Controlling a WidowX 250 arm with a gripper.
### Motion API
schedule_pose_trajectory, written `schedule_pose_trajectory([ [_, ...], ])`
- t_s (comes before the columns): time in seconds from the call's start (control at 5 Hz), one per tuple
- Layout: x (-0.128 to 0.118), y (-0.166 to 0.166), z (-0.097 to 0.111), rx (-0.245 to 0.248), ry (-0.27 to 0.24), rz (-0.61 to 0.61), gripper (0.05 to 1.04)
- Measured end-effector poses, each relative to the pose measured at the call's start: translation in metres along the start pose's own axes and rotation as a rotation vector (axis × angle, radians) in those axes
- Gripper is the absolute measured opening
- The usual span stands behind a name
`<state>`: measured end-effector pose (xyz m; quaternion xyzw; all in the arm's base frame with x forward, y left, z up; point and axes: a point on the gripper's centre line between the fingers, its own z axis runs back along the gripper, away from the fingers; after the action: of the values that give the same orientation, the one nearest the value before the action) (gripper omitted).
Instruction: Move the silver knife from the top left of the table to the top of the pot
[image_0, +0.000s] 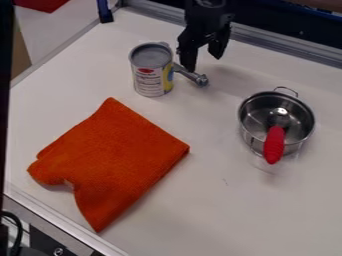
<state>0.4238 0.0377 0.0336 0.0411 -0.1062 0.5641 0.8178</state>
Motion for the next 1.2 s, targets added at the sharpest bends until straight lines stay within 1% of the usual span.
schedule_pose_trajectory([
  [0.2,0.0,-0.003,-0.004,0.026,-0.008,0.024,1.001],
  [0.4,-0.006,-0.002,-0.01,0.061,-0.026,0.037,1.001],
  [0.6,-0.007,-0.003,-0.009,0.06,-0.044,0.067,1.001],
  [0.8,-0.011,0.0,-0.018,0.047,-0.054,0.086,1.001],
  [1.0,-0.014,0.001,-0.022,0.015,-0.049,0.094,1.001],
  [1.2,-0.016,0.001,-0.022,-0.001,-0.046,0.103,0.95],
])
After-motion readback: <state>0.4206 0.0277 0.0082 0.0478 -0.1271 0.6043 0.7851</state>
